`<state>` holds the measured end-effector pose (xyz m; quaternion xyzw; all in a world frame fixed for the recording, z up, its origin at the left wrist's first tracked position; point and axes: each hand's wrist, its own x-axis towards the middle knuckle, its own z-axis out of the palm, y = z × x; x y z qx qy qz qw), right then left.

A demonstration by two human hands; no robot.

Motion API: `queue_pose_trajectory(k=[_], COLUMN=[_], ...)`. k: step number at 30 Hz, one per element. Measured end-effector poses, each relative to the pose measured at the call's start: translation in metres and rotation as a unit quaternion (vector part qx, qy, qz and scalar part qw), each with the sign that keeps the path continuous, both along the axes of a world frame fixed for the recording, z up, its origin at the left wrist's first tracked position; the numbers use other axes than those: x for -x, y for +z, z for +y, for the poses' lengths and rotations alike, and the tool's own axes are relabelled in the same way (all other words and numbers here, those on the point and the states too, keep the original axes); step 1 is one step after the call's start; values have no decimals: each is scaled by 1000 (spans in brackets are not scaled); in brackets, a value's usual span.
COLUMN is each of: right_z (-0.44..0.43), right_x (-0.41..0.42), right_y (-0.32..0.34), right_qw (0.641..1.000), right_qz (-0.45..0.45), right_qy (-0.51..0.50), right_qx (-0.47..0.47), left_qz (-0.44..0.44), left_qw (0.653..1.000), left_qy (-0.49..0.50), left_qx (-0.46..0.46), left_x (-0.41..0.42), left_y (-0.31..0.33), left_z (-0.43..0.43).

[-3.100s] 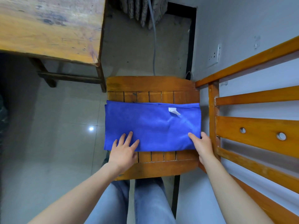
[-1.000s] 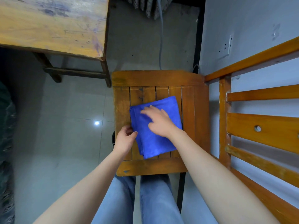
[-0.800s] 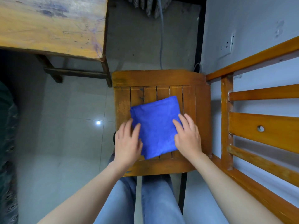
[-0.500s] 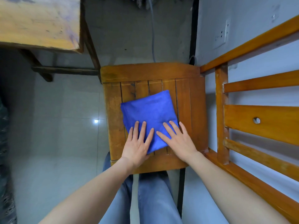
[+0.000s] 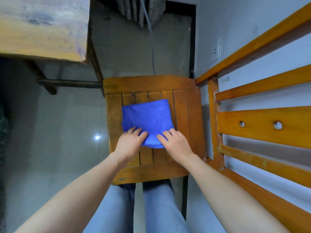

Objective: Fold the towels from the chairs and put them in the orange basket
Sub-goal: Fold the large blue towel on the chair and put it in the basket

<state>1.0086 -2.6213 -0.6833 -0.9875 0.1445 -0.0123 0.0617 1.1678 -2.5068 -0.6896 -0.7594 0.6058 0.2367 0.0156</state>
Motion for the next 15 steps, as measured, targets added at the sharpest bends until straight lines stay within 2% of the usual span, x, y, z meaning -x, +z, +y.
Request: queue_pose_trajectory(k=[4,9,12,15], right_z=[2,-8,-20,-31], right_x=[-3,-3,-12,-28], right_y=[34,112,160,208], right_qw=[1000,999,999,998], right_qz=[-9,0,20,1], right_qy=[10,33,31,39], right_qx=[0,-2,11,44], left_qz=[23,37,4,-30], left_qw=[998,992,989,979], left_qy=[41,57,64,81], left_qx=[43,106,135,186], left_x=[4,14,9,-6], left_y=[29,91,134,181], left_z=[12,18,5,-6])
